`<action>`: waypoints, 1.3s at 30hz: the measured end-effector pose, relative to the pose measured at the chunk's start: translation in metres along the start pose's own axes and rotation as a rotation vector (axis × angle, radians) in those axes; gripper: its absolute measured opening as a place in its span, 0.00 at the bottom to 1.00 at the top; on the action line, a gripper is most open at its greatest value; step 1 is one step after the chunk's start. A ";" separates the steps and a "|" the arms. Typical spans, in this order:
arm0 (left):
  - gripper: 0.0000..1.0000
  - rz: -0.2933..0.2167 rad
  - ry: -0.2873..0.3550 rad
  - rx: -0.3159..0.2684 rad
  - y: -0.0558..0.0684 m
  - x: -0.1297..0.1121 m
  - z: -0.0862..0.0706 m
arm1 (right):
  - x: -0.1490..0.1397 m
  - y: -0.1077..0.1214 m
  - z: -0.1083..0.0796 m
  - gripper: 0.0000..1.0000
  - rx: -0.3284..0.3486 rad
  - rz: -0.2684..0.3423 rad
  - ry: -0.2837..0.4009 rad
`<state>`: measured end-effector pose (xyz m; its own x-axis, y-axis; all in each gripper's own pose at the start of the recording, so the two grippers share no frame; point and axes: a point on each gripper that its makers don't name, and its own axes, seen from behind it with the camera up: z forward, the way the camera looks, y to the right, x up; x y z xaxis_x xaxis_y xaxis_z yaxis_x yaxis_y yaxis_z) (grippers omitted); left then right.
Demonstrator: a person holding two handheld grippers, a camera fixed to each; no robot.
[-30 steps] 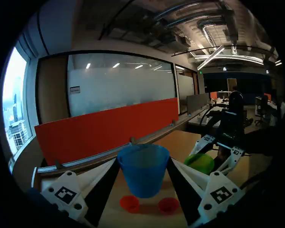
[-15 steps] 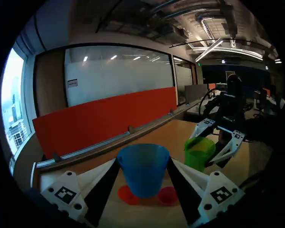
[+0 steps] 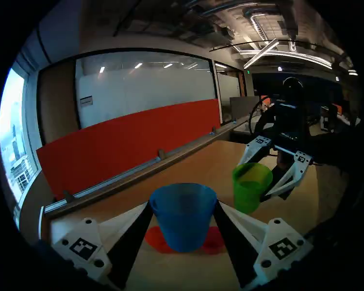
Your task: Pour water
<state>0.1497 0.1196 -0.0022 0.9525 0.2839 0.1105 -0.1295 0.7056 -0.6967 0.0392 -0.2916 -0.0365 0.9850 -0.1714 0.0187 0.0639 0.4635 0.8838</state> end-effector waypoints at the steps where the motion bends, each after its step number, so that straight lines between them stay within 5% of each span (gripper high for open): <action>1: 0.87 0.005 -0.003 -0.002 0.001 -0.001 0.001 | -0.001 0.000 0.000 0.91 0.001 0.000 -0.004; 39: 0.88 0.098 -0.191 -0.120 0.041 -0.086 0.011 | -0.061 -0.025 -0.006 0.92 0.084 -0.022 -0.138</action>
<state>0.0592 0.1310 -0.0330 0.8660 0.4728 0.1627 -0.1740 0.5900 -0.7885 -0.0219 -0.2878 -0.0629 0.9517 -0.3016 0.0576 0.0663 0.3851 0.9205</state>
